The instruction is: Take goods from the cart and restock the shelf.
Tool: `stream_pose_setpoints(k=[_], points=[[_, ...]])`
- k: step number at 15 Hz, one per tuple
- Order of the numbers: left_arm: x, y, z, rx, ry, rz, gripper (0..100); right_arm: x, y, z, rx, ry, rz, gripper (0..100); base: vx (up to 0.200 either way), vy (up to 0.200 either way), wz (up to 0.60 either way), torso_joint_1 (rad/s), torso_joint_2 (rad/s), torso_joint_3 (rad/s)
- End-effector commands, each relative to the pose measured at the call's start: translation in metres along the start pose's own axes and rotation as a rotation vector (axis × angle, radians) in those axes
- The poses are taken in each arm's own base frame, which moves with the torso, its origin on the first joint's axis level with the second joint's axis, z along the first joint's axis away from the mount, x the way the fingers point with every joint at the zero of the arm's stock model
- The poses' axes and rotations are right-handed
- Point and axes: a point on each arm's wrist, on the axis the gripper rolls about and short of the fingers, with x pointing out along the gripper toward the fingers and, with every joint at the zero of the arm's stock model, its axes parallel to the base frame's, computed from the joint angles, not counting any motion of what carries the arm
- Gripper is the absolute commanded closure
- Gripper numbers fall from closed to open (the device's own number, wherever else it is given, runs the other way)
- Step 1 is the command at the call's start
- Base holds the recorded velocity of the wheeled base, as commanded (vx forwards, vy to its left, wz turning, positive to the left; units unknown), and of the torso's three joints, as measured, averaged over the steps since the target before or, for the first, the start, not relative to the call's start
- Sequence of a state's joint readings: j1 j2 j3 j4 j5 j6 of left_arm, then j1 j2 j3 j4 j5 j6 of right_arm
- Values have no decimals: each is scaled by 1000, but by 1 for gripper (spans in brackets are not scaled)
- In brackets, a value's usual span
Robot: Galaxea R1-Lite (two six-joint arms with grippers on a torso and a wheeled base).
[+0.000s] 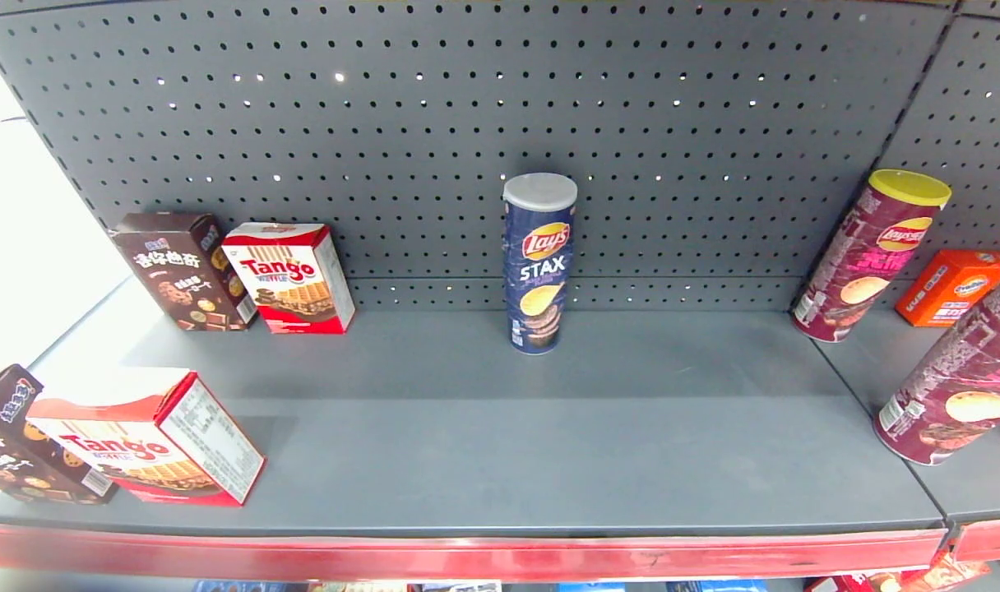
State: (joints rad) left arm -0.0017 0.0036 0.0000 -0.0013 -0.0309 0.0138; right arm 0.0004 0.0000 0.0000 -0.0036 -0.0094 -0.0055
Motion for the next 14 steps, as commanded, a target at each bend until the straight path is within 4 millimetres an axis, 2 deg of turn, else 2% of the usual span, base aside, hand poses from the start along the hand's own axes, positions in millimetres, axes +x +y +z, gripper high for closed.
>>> stream_pose_setpoints(k=[1, 12, 14], points=[[0, 0, 0, 0, -1, 0, 0, 0, 0, 0, -1, 1, 0, 0, 0, 0, 0, 0, 0, 0], [0, 0, 0, 0, -1, 0, 0, 0, 0, 0, -1, 1, 0, 0, 0, 0, 600, 3, 5, 3], [0, 0, 0, 0, 2, -1, 0, 0, 0, 0, -1, -1, 0, 0, 0, 0, 0, 0, 0, 0]])
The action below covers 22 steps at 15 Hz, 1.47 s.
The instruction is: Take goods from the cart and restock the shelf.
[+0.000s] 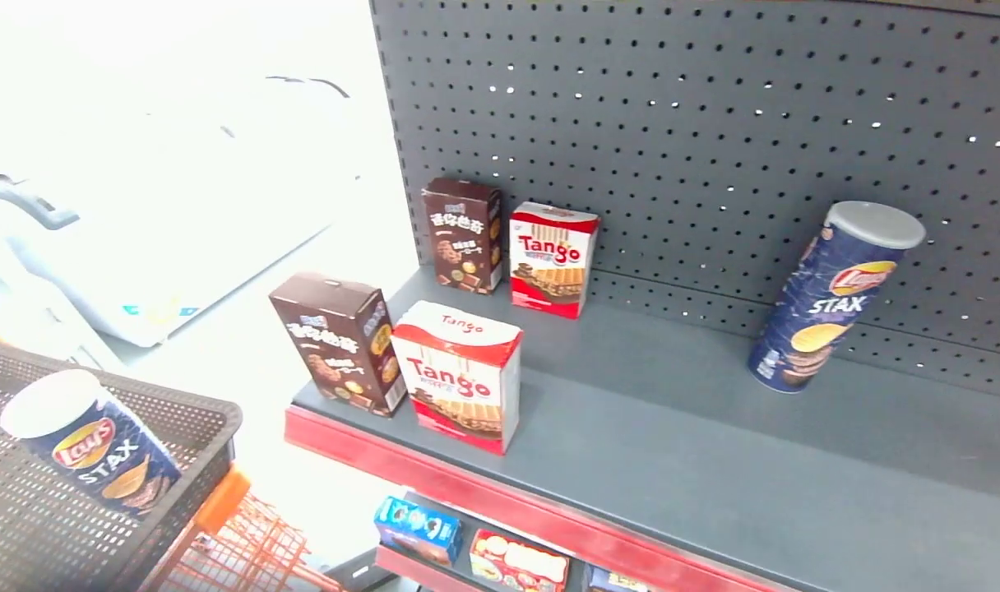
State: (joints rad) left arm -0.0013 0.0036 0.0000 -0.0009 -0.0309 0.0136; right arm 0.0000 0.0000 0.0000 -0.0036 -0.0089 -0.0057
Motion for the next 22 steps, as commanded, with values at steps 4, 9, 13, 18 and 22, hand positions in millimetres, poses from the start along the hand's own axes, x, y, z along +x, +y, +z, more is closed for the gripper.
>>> stream_pose_setpoints(k=[4, 9, 13, 18, 22], points=[[0, 0, 0, 0, 2, 0, 0, 0, 0, 0, 0, -1, 0, 0, 0, 0, 0, 0, 0, 0], [0, 0, 0, 5, 2, -3, 0, 0, 0, 0, 0, -1, 0, 0, 0, 0, 0, 0, 0, 0], [0, 0, 0, 5, 2, -5, 0, 0, 0, 0, -2, 1, 1, 0, 0, 0, 300, 1, 0, 1], [0, 0, 0, 3, 2, -5, 0, 0, 0, 0, 0, -1, 0, 0, 0, 0, 0, 0, 0, 0], [0, 0, 0, 6, 2, -6, 0, 0, 0, 0, 0, -1, 0, 0, 0, 0, 0, 0, 0, 0]])
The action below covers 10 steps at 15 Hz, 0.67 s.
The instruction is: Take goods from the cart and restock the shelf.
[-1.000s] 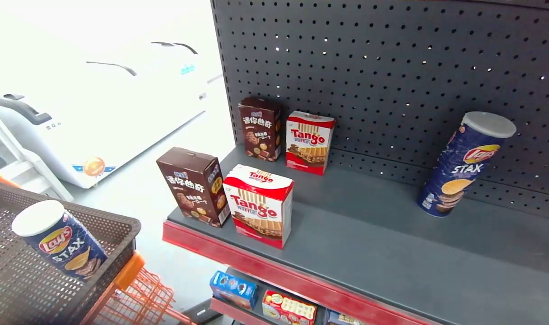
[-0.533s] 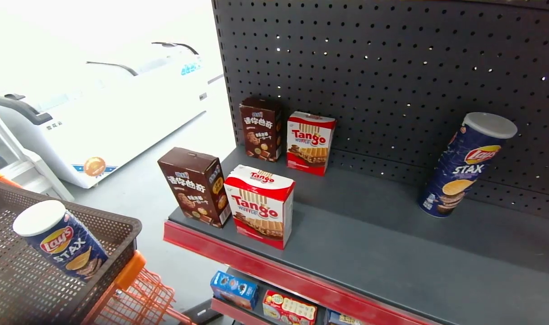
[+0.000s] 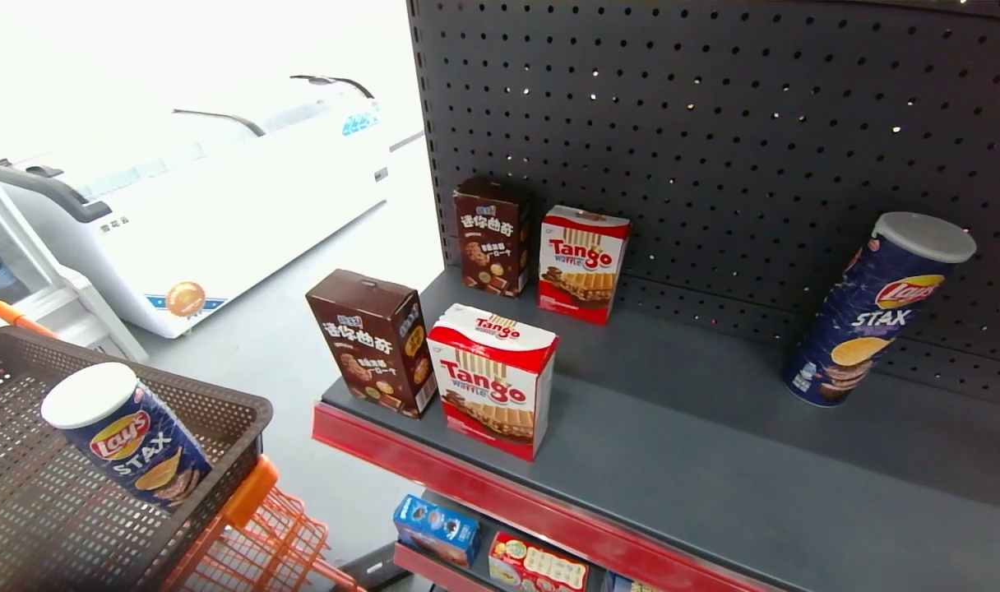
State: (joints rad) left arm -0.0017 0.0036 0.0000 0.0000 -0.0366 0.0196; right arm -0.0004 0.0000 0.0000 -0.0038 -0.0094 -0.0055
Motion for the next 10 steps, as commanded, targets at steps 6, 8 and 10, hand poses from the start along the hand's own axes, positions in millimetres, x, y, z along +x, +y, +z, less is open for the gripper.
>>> stream_pose_setpoints(k=[6, 8, 10], points=[[22, 6, 82, 10, 149, 144, 0, 0, 0, 0, -1, -1, 1, 0, 0, 0, 0, 0, 0, 0], [41, 8, 88, 18, 244, 188, 0, 0, 0, 0, -1, -1, 1, 0, 0, 0, 0, 0, 0, 0], [58, 10, 90, 18, 333, 253, 0, 0, 0, 0, -1, -1, 1, 0, 0, 0, 0, 0, 0, 0]])
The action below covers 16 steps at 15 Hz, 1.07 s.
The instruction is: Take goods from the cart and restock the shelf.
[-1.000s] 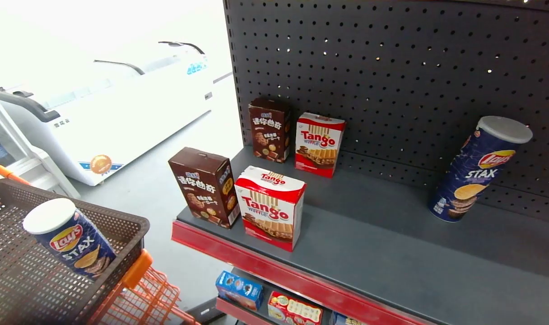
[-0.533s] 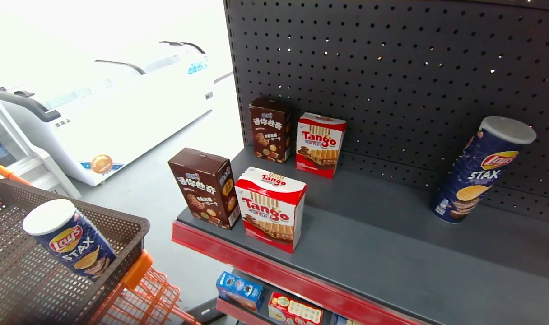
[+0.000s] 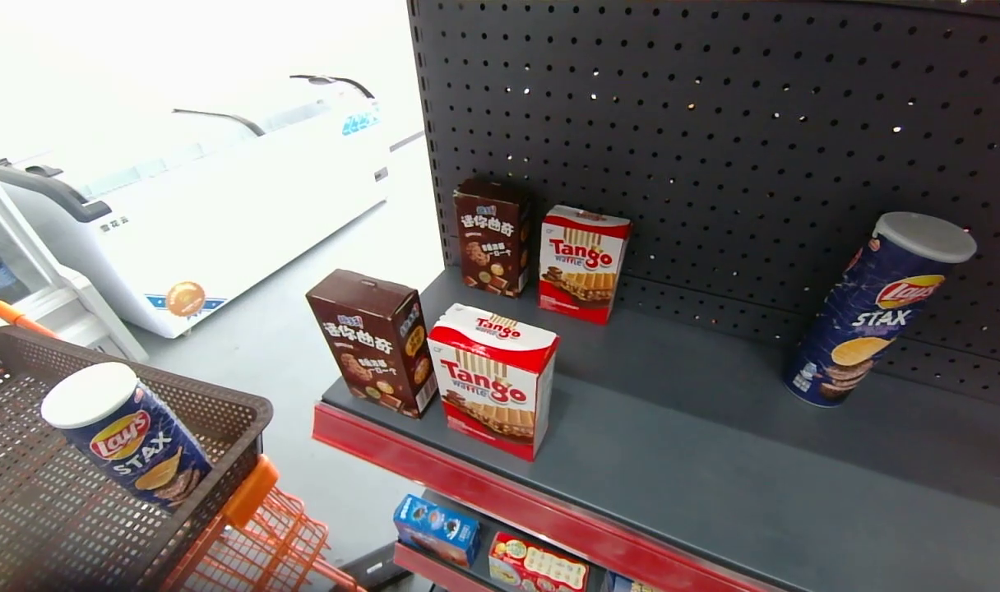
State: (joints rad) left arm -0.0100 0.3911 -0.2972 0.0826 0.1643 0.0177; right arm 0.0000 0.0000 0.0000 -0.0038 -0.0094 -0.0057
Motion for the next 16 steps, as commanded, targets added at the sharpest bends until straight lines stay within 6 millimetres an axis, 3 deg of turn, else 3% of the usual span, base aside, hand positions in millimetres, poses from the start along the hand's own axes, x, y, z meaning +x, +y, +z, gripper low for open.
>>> stream_pose_setpoints(k=[1, 3, 5, 10, 16], points=[[40, -3, 15, 11, 217, 99, 0, 0, 0, 0, 0, -1, 2, 0, 0, 0, 0, 0, 0, 0], [55, -2, 18, -5, 263, 132, 0, 0, 0, 0, 0, -1, 0, 0, 0, 0, 0, 0, 0, 0], [91, 4, 27, -46, 279, 121, 0, 0, 0, 0, 0, -1, 0, 0, 0, 0, 0, 0, 0, 0], [142, 19, 24, -68, 278, 122, 0, 0, 0, 0, 0, -1, 0, 0, 0, 0, 0, 0, 0, 0], [176, 22, -4, -57, 228, 106, 0, 0, 0, 0, 0, -1, 0, 0, 0, 0, 0, 0, 0, 0]])
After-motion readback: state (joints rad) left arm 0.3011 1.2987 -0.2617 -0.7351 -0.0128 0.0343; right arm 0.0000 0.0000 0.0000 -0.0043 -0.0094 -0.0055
